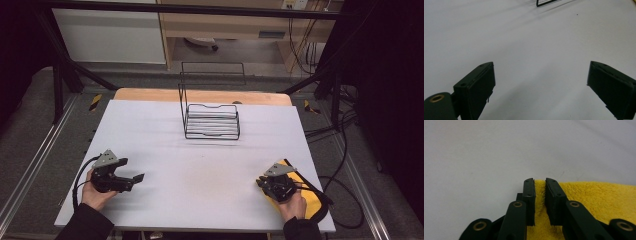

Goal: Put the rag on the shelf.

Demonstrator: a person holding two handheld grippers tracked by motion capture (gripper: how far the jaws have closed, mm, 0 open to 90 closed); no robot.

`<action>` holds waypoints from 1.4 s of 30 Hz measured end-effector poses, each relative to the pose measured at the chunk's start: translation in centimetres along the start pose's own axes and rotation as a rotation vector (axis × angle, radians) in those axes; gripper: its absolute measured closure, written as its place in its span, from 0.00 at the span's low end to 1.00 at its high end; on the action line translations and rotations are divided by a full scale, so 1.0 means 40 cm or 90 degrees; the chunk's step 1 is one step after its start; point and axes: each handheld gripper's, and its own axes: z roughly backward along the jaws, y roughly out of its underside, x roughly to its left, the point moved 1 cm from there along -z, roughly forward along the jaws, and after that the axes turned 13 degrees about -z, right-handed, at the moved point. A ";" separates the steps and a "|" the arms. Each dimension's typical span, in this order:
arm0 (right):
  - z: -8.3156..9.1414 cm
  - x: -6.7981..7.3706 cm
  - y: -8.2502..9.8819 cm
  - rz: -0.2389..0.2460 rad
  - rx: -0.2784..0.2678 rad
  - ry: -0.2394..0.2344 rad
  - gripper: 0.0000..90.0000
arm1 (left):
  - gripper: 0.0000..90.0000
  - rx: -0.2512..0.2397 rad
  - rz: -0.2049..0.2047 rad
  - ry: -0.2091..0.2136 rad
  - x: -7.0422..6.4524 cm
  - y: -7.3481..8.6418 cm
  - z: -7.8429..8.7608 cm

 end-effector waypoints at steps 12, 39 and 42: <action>0.030 -0.013 -0.027 -0.053 -0.018 -0.039 0.94 | 0.09 0.000 0.001 0.000 0.001 0.000 0.000; -0.049 0.117 -0.200 -0.038 -0.041 -0.114 0.95 | 0.09 0.002 -0.002 -0.001 0.000 0.000 0.001; -0.080 0.141 -0.224 -0.035 -0.032 -0.115 0.95 | 0.09 0.003 -0.003 0.000 0.001 0.000 0.002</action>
